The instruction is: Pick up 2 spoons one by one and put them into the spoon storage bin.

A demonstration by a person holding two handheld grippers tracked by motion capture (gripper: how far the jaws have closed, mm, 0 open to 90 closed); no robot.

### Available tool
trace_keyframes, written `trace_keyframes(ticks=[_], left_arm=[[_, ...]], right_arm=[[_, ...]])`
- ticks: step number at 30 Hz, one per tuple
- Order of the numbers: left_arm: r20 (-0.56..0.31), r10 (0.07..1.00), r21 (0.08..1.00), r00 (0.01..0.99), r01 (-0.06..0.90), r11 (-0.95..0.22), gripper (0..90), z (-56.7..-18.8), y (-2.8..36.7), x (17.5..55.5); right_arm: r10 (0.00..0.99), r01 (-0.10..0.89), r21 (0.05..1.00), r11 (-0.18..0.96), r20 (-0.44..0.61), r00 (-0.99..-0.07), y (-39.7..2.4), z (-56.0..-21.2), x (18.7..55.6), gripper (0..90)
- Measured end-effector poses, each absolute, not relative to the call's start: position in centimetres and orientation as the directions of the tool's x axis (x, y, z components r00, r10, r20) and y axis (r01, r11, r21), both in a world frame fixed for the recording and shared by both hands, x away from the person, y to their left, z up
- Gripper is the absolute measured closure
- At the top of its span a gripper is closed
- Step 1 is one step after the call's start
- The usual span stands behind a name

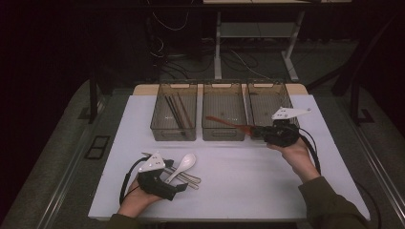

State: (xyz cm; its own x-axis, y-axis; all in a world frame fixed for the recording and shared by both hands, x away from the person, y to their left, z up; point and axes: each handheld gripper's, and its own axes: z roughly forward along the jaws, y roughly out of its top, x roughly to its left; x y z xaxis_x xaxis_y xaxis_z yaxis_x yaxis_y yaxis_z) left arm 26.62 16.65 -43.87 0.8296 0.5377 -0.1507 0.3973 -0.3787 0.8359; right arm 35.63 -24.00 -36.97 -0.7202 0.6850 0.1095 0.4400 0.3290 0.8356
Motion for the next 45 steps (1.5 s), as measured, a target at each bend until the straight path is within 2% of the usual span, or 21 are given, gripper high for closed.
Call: trace_keyframes(ticks=[19,31,34,45], left_arm=[[-0.151,0.537,0.837,0.830,0.396,-0.377,0.0,-43.9,16.7,26.6],[-0.152,0.535,0.838,0.831,0.396,-0.377,0.0,-43.9,16.7,26.6],[-0.153,0.534,0.837,0.832,0.396,-0.378,0.0,-43.9,16.7,26.7],[-0.152,0.536,0.837,0.831,0.397,-0.377,0.0,-43.9,16.8,26.7]], right_arm=[[0.794,0.492,0.827,0.273,0.094,-0.600,-21.3,-37.9,40.2,82.4],[0.805,0.517,0.805,0.291,0.086,-0.587,-20.3,-38.7,41.0,81.8],[0.798,0.517,0.806,0.289,0.095,-0.595,-20.3,-38.8,41.1,74.3],[0.761,0.506,0.813,0.287,0.128,-0.636,-20.8,-38.1,40.1,57.8]])
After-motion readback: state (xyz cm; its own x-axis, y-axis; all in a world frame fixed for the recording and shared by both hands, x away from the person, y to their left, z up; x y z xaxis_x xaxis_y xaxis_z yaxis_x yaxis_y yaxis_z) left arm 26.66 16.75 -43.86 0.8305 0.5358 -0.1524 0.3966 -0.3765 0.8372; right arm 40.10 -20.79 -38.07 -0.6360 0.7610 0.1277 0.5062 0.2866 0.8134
